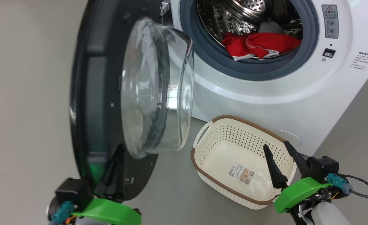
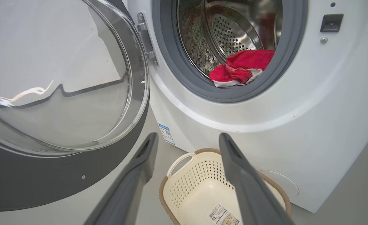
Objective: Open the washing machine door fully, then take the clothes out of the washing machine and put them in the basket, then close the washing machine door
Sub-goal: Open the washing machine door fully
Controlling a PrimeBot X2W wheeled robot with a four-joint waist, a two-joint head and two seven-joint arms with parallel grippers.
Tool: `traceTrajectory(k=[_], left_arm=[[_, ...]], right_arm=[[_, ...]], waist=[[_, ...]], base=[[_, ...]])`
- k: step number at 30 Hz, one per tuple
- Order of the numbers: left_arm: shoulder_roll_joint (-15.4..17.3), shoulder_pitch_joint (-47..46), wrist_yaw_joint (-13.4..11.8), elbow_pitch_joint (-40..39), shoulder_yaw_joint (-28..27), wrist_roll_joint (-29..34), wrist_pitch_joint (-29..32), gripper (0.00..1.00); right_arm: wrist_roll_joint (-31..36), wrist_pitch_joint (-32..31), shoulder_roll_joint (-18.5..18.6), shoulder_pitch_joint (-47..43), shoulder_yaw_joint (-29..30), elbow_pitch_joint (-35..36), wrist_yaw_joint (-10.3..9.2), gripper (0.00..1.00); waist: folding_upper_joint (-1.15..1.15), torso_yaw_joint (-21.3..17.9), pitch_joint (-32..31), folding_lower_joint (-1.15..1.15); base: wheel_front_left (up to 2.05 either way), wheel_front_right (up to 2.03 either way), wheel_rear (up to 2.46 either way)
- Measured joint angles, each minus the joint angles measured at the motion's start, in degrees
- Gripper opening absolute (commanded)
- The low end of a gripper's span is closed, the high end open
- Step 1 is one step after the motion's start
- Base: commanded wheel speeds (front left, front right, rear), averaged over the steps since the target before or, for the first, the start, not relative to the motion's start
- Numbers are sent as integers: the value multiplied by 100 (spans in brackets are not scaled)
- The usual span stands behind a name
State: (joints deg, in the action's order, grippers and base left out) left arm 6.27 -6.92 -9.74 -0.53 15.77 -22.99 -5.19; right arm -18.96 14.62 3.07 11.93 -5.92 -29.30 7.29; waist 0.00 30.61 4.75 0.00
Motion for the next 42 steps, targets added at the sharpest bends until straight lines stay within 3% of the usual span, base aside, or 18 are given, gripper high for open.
traceTrajectory(k=[25, 42], left_arm=[[357, -271, -341, 945, -1415, -688, -527, 0], [646, -1178, 89, 2409, -2025, -1135, -823, 0]], right_arm=[[257, 0, 32, 23, -64, -68, 0, 100], [310, 0, 136, 25, -82, -49, 0, 100]], waist=[[0, -125, 306, 0], [0, -168, 381, 0]], base=[[0, 0, 0], [0, 0, 0]])
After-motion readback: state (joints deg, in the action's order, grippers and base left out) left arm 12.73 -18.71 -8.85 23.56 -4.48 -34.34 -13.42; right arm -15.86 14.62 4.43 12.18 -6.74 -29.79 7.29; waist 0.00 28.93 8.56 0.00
